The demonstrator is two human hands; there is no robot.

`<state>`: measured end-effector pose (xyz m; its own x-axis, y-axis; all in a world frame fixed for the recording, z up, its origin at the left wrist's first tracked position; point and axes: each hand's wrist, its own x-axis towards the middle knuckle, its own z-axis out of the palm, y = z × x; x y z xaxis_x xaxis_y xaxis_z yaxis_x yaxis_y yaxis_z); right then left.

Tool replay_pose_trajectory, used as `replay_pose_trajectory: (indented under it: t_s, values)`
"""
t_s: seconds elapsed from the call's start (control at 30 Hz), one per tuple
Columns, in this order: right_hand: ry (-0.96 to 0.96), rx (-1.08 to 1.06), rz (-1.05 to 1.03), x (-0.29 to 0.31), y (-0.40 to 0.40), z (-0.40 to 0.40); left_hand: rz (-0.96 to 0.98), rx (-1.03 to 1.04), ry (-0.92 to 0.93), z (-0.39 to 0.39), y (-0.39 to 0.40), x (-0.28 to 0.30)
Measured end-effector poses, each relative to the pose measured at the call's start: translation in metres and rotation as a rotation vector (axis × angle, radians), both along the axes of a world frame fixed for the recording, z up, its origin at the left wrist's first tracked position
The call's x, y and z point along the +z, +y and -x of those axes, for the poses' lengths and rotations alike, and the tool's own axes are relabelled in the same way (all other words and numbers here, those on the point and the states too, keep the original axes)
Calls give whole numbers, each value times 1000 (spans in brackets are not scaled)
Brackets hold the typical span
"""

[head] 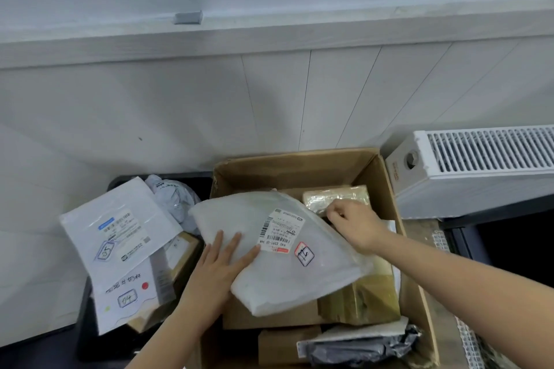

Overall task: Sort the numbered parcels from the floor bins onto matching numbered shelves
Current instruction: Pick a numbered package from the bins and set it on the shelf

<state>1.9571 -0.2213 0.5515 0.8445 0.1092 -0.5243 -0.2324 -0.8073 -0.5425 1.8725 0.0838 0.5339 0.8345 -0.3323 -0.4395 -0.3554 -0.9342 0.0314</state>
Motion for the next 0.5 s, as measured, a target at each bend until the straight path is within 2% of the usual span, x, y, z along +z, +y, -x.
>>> replay_pose_trajectory:
  t_s: [0.1, 0.2, 0.3, 0.43, 0.5]
  values:
    - [258, -95, 33, -18, 9, -6, 12, -5, 46, 12, 12, -1]
    - [561, -227, -72, -27, 31, 1, 190, 96, 8, 19, 19, 0]
    - [618, -265, -114, -41, 47, 15, 249, 203, 101, 22, 31, -15]
    - [840, -373, -403, -54, 53, 25, 363, 355, 222, 19, 42, -16]
    - [820, -394, -436, -55, 51, 29, 407, 492, 190, 21, 43, 2]
